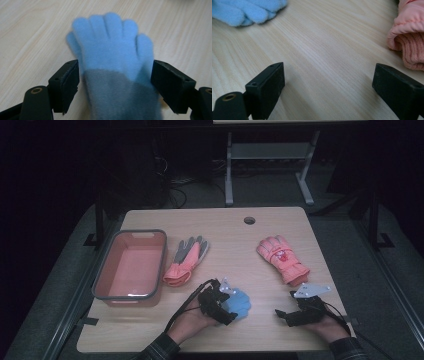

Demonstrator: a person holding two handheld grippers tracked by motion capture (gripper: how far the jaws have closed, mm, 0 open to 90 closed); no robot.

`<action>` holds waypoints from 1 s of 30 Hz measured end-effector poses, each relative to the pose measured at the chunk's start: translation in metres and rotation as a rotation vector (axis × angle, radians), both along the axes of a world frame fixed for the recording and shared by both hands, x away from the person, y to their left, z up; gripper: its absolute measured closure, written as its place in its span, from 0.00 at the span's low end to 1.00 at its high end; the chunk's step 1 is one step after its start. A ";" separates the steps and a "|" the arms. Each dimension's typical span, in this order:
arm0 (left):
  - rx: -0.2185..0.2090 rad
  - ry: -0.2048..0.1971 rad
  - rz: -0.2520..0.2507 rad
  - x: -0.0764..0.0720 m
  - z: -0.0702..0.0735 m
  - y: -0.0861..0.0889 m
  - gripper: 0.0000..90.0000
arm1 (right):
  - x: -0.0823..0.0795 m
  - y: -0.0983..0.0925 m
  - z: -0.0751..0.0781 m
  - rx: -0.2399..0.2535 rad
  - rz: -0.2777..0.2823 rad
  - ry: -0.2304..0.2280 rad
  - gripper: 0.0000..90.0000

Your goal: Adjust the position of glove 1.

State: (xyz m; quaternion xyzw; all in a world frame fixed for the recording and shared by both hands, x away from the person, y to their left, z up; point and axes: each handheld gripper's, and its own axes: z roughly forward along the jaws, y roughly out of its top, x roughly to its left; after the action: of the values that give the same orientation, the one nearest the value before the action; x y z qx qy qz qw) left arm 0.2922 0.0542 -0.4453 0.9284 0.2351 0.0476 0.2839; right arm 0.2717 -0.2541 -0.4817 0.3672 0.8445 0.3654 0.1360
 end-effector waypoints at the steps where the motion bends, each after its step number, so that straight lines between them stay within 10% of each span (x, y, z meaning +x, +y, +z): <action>1: 0.004 0.003 -0.003 0.001 -0.001 0.000 0.25 | 0.000 0.000 0.000 0.000 0.000 0.000 0.11; 12: -0.006 0.043 -0.017 0.010 -0.010 0.001 0.26 | -0.001 0.000 0.000 0.000 -0.007 -0.001 0.12; 22: -0.042 0.087 -0.062 0.011 -0.007 0.002 0.70 | -0.002 0.000 0.000 0.002 -0.011 0.004 0.12; 30: -0.092 0.139 -0.054 0.014 -0.008 0.003 0.84 | -0.002 0.000 0.000 0.002 -0.010 0.004 0.12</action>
State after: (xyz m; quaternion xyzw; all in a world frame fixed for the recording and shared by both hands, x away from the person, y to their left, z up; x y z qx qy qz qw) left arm 0.3067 0.0576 -0.4534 0.9215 0.2311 -0.0351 0.3102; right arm 0.2696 -0.2544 -0.4815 0.3726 0.8425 0.3647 0.1357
